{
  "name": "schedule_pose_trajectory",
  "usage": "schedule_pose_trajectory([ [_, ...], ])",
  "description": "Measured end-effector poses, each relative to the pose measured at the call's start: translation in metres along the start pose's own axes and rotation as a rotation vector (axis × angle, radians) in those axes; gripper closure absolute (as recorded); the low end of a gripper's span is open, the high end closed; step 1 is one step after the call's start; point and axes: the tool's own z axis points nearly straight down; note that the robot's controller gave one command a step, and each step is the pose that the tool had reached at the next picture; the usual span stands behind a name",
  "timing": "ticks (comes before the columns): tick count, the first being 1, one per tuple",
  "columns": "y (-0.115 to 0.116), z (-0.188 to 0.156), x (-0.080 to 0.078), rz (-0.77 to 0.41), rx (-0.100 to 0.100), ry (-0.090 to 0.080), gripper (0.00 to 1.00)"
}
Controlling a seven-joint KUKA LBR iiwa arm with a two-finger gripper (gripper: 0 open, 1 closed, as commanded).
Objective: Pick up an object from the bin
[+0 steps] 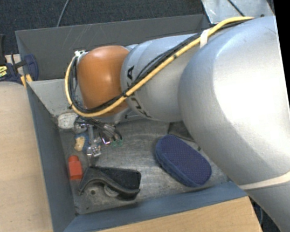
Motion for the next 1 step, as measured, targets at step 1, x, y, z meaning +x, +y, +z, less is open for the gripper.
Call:
schedule_pose_trajectory([
  [1,-0.0001,-0.0009,-0.0005,0.002,-0.001,-0.001,1.00],
])
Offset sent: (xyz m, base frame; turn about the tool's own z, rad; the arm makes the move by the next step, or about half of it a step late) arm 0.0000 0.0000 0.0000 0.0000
